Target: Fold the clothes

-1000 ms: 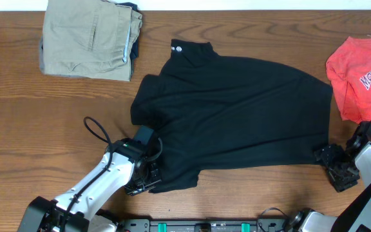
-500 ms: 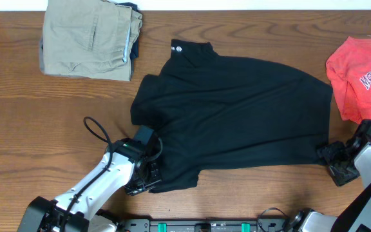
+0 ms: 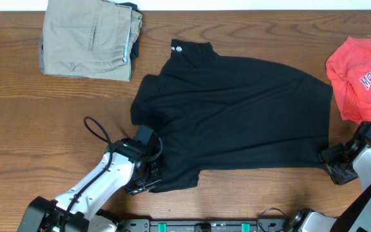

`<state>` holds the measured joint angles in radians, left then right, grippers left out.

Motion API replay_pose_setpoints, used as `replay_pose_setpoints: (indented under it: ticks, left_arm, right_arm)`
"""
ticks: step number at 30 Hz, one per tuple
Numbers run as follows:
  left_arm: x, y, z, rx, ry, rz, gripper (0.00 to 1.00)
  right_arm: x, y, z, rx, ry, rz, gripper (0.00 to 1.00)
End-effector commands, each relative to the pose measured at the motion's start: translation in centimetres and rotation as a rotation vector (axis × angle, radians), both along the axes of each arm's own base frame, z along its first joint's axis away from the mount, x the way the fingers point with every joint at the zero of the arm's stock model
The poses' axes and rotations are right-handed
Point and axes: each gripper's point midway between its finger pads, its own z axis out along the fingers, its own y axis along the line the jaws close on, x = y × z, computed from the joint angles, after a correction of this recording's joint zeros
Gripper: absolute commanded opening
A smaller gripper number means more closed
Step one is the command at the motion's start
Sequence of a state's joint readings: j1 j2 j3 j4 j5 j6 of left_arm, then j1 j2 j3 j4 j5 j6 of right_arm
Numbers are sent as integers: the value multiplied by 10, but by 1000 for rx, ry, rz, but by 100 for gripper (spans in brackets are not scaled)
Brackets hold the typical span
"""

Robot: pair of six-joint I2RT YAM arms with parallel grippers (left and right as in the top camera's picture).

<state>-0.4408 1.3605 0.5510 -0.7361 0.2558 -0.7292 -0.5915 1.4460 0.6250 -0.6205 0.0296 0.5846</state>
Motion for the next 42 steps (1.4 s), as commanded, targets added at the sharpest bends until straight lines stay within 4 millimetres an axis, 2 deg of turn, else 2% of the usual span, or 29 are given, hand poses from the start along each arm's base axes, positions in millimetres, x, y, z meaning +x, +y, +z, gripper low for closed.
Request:
replay_pose_setpoints:
  ticks: [1, 4, 6, 8, 12, 15, 16, 18, 19, 22, 30, 34, 38, 42]
  left_arm:
    - [0, 5, -4, 29, -7, -6, 6]
    - [-1, 5, -4, 29, -6, -6, 6]
    - [-1, 5, -4, 29, -6, -6, 6]
    - [0, 5, -4, 29, -6, -6, 6]
    - [0, 5, -4, 29, -6, -6, 6]
    - [0, 5, -4, 29, -6, -6, 6]
    - [-1, 5, -4, 29, -6, -6, 6]
    - [-1, 5, -4, 29, -6, -6, 6]
    - [-1, 5, -4, 29, -6, -6, 6]
    - [-1, 5, -4, 29, -6, -6, 6]
    - [-1, 5, -4, 29, -5, -6, 6]
    - [-1, 5, -4, 29, -6, -6, 6]
    - [-1, 5, -4, 29, -6, -6, 6]
    - [-1, 5, -4, 29, -6, -6, 6]
  right_arm:
    - [-10, 22, -13, 106, 15, 0, 51]
    - [-12, 31, -13, 153, 13, 2, 73]
    - [-13, 36, -13, 177, 16, 3, 82]
    - [-14, 40, -12, 199, 19, 3, 85]
    - [-16, 44, -12, 220, 24, 3, 85]
    - [-17, 45, -12, 221, 27, 2, 81]
    - [-17, 44, -12, 218, 28, 2, 77]
    - [-18, 42, -13, 203, 35, 1, 61]
    - [-19, 40, -13, 197, 38, 0, 56]
    - [-19, 39, -13, 190, 42, 0, 47]
    - [-20, 36, -13, 171, 51, 0, 46]
    - [-15, 31, -13, 150, 28, 1, 56]
    - [-9, 26, -13, 130, 6, 3, 58]
    - [-10, 15, -13, 71, 17, -2, 57]
